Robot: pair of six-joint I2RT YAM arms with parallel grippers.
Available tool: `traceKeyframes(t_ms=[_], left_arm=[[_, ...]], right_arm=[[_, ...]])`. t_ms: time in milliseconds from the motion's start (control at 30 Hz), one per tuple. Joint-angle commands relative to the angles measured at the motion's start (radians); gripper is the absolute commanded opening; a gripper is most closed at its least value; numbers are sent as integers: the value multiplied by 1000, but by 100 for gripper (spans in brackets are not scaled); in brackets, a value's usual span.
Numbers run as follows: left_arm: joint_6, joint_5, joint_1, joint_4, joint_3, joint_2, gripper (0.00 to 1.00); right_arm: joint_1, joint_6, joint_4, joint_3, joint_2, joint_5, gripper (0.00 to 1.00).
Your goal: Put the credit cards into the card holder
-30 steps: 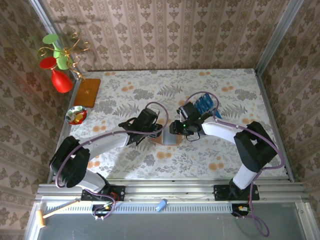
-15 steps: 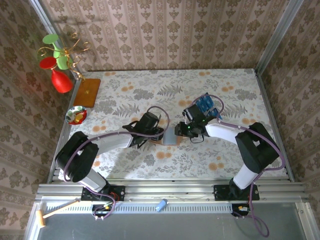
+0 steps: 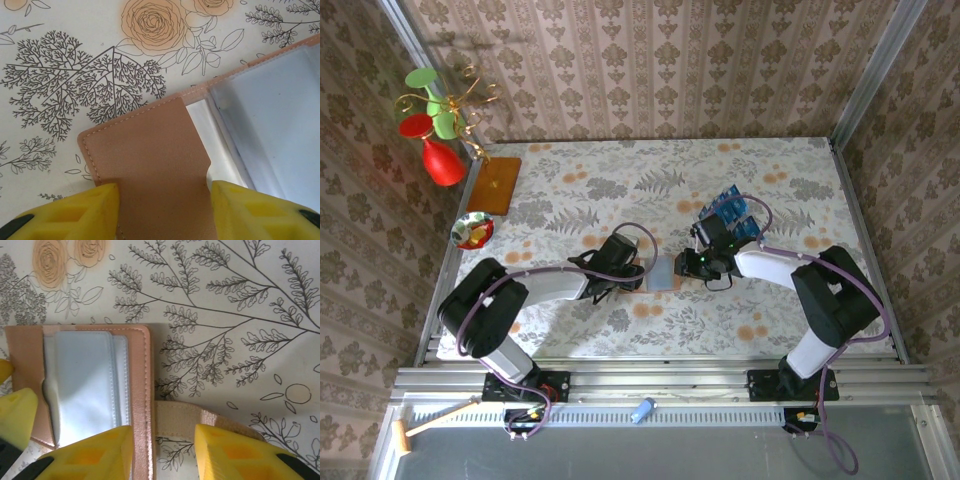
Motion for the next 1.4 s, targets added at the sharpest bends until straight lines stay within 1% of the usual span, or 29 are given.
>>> traceKeyframes(t_ms=[0,100,233,333,500,833,1133,1367], left_arm=[[8,-15,-1,21,-6,10,52],[13,-14,-1,21,-1,8,52],[18,-16,0,21,0,5,52],[21,-18,0,24,-1,4,52],[29,-16,1,22,0,-9,53],[18,3,1,-47,31,-77,56],[4,9,-3,-37,4,-61,50],[20,-4,-2,-4,-7,-24,50]], right_arm=[[1,10,-24,50,-62,-28,39],[8,9,-41,75,-81,-29,38],[20,14,-48,107,-66,-29,36],[29,14,-48,132,-30,-34,34],[49,13,-45,176,42,-38,27],[55,0,-32,199,150,-31,18],[54,-2,-15,178,176,-24,16],[53,-4,-4,163,188,-25,13]])
